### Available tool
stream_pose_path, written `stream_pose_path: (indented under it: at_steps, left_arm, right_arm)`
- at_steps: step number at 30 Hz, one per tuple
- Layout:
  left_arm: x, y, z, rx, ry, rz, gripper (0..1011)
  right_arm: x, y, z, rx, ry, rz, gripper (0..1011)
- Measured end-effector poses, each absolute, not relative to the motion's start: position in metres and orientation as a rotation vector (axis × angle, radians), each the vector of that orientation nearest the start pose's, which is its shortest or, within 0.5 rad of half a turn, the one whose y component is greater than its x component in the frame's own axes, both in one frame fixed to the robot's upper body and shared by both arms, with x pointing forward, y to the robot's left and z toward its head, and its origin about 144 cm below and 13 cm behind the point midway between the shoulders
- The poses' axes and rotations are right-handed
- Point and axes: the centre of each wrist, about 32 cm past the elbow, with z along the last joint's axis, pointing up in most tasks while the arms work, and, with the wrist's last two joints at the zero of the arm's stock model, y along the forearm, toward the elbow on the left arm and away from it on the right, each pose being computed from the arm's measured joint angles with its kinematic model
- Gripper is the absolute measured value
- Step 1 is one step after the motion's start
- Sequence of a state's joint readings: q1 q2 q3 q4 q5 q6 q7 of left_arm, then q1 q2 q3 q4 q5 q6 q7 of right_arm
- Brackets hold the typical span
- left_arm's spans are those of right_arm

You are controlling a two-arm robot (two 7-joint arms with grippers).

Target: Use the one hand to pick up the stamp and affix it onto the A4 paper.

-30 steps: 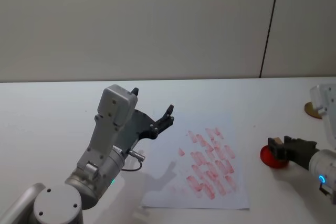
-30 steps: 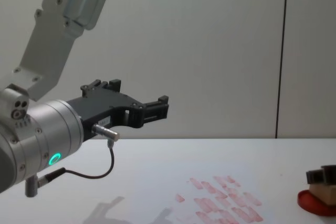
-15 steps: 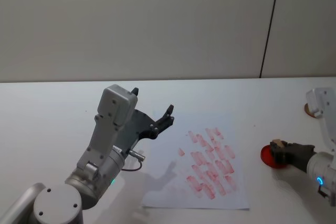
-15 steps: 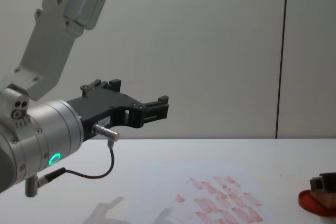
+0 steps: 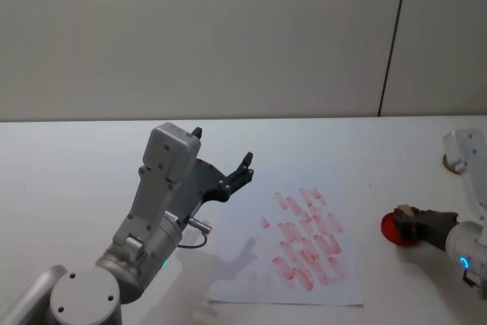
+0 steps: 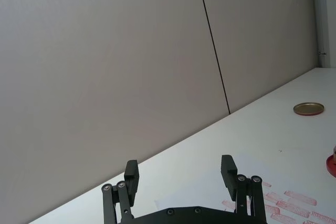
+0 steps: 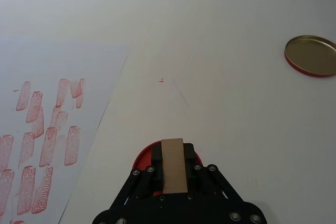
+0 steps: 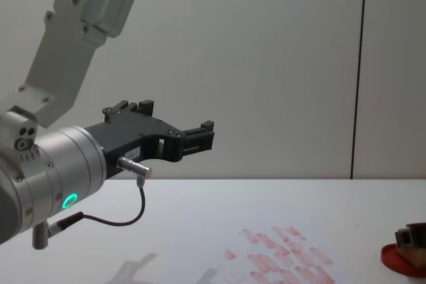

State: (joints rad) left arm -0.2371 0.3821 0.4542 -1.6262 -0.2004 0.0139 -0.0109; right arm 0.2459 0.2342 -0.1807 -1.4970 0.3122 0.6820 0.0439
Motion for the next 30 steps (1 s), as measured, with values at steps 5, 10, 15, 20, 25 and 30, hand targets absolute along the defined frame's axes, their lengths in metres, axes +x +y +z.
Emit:
stream_pose_path:
  at_steps: [5, 10, 15, 20, 25, 30]
  left_arm:
    - [0.492, 0.198, 1.204, 0.061, -0.268, 1.124, 993]
    - [0.492, 0.198, 1.204, 0.061, -0.268, 1.124, 993]
    - [0.492, 0.198, 1.204, 0.061, -0.268, 1.124, 993]
    - [0.492, 0.198, 1.204, 0.061, -0.268, 1.124, 993]
    - [0.492, 0.198, 1.204, 0.061, -0.268, 1.124, 993]
    - [0.492, 0.198, 1.204, 0.061, -0.268, 1.124, 993]
  right_arm:
    - [0.521, -0.245, 1.195, -0.422, 0.424, -1.309, 218]
    - [0.520, -0.243, 1.197, -0.420, 0.405, -1.305, 218]
    - [0.517, -0.239, 1.203, -0.403, 0.362, -1.289, 218]
    - [0.515, -0.235, 1.216, -0.372, 0.289, -1.276, 218]
    - [0.512, -0.229, 1.227, -0.351, 0.214, -1.255, 218]
    - [0.509, -0.222, 1.238, -0.335, 0.131, -1.215, 218]
